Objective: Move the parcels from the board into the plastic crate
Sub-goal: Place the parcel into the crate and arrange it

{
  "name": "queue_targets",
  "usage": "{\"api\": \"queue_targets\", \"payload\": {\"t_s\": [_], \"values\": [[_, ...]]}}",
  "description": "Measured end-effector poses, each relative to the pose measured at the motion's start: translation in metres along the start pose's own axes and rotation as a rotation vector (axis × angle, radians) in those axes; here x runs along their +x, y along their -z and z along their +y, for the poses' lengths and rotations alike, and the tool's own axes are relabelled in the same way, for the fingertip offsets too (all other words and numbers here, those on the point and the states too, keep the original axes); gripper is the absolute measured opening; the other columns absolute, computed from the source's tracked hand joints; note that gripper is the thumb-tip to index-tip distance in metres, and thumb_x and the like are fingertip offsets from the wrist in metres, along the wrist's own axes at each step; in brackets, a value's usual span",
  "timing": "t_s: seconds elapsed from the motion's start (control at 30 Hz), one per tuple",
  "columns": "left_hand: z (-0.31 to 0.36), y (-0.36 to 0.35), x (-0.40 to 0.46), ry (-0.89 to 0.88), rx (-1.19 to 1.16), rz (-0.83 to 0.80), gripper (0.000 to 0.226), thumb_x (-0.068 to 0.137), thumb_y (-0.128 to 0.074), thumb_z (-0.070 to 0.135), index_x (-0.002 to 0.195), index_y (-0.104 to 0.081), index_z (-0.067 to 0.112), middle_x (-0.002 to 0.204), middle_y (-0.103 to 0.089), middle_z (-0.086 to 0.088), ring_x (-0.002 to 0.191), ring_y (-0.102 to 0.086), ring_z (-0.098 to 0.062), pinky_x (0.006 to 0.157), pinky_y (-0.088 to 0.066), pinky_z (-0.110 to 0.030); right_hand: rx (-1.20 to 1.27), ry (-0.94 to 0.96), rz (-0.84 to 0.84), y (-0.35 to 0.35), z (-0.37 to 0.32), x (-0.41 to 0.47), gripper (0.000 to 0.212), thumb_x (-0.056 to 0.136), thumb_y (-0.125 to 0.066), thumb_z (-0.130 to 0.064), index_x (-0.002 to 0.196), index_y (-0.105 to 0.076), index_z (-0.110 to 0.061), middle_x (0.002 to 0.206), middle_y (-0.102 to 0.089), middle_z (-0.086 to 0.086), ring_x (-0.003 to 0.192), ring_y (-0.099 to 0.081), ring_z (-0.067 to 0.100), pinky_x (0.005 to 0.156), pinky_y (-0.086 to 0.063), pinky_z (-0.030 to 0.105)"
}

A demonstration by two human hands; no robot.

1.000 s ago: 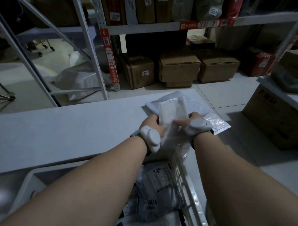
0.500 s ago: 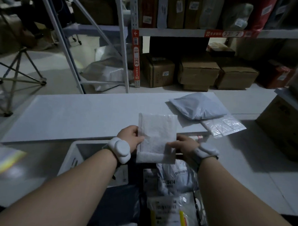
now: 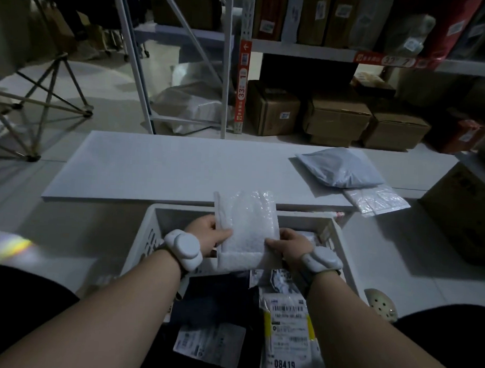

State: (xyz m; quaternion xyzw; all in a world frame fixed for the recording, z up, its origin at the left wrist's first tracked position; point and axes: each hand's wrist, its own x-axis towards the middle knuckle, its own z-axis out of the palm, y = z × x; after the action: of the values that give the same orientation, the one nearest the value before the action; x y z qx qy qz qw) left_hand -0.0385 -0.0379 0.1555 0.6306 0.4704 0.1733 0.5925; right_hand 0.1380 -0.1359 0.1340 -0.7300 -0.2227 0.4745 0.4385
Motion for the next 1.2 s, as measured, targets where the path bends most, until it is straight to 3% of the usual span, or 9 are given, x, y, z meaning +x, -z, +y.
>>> {"api": "queue_targets", "payload": {"t_s": [0.27,0.37,0.53,0.7,0.8,0.87,0.97,1.1,1.2], "values": [[-0.017,-0.001,-0.013,-0.023,0.124,-0.100,0.030,0.080,-0.071,0.004,0.107,-0.060,0.002,0.094,-0.066,-0.004,0.075,-0.060,-0.008,0.049,-0.047,-0.008,0.189,0.017,0.066,-0.011,0.008,-0.014,0.009,0.086,-0.066,-0.005,0.085,-0.064,-0.014,0.079,-0.069,0.005,0.071,-0.065,0.023,0.063,-0.056,0.035],[-0.023,0.003,-0.013,-0.047,0.123,-0.054,0.027,0.080,-0.069,0.000,0.103,-0.059,0.009,0.090,-0.063,-0.001,0.070,-0.057,-0.002,0.047,-0.044,-0.003,0.195,-0.018,0.035,-0.016,0.011,-0.020,0.007,0.086,-0.066,-0.008,0.091,-0.064,-0.013,0.089,-0.068,0.012,0.081,-0.065,0.034,0.077,-0.057,0.054],[-0.027,0.007,-0.015,-0.064,0.109,-0.012,0.027,0.079,-0.070,-0.001,0.100,-0.060,0.012,0.089,-0.066,-0.001,0.075,-0.061,-0.010,0.057,-0.048,-0.012,0.101,-0.083,-0.069,-0.026,0.012,-0.036,0.016,0.084,-0.067,-0.008,0.096,-0.059,-0.015,0.098,-0.067,0.018,0.088,-0.065,0.036,0.091,-0.049,0.056],[-0.023,0.006,-0.020,-0.078,0.076,-0.041,0.027,0.082,-0.068,0.002,0.105,-0.057,0.013,0.085,-0.063,0.006,0.071,-0.058,-0.002,0.055,-0.045,-0.009,0.050,-0.070,-0.033,-0.026,0.015,-0.039,0.028,0.083,-0.068,-0.005,0.109,-0.057,-0.008,0.093,-0.067,0.015,0.076,-0.066,0.028,0.089,-0.052,0.055],[-0.025,0.003,-0.025,-0.021,0.072,-0.080,0.033,0.080,-0.071,0.006,0.107,-0.054,0.013,0.094,-0.066,-0.004,0.075,-0.064,-0.014,0.059,-0.055,-0.024,-0.014,-0.031,0.014,-0.024,0.014,-0.036,0.039,0.082,-0.070,-0.009,0.118,-0.055,-0.009,0.101,-0.067,0.015,0.087,-0.069,0.034,0.083,-0.056,0.053],[-0.026,0.001,-0.027,0.003,0.135,-0.100,0.038,0.073,-0.078,0.015,0.101,-0.052,0.018,0.098,-0.068,-0.008,0.084,-0.068,-0.025,0.074,-0.058,-0.038,-0.049,-0.027,0.023,-0.024,0.014,-0.036,0.033,0.081,-0.072,-0.011,0.110,-0.056,-0.015,0.100,-0.068,0.012,0.087,-0.069,0.036,0.079,-0.057,0.053],[-0.027,-0.002,-0.032,0.013,0.190,-0.076,0.042,0.072,-0.079,0.012,0.101,-0.049,0.016,0.097,-0.066,-0.006,0.083,-0.066,-0.022,0.065,-0.055,-0.022,-0.053,-0.014,0.015,-0.025,0.017,-0.035,0.020,0.081,-0.071,-0.008,0.088,-0.057,-0.021,0.089,-0.069,0.010,0.082,-0.069,0.035,0.078,-0.057,0.052],[-0.036,0.001,-0.021,0.037,0.254,-0.095,0.065,0.048,-0.080,0.037,0.104,-0.058,0.012,0.095,-0.070,-0.007,0.086,-0.069,-0.029,0.076,-0.059,-0.044,0.030,0.015,-0.029,-0.030,0.016,-0.040,0.016,0.083,-0.071,-0.016,0.095,-0.060,-0.017,0.085,-0.069,0.009,0.068,-0.065,0.024,0.073,-0.056,0.044],[-0.031,0.003,-0.024,0.022,0.353,-0.133,0.065,0.052,-0.079,0.036,0.109,-0.058,0.015,0.099,-0.070,-0.001,0.095,-0.067,-0.021,0.084,-0.056,-0.037,0.145,0.011,0.010,-0.031,0.016,-0.036,0.018,0.087,-0.066,-0.028,0.098,-0.062,-0.014,0.090,-0.068,0.008,0.080,-0.066,0.027,0.075,-0.056,0.046]]}}
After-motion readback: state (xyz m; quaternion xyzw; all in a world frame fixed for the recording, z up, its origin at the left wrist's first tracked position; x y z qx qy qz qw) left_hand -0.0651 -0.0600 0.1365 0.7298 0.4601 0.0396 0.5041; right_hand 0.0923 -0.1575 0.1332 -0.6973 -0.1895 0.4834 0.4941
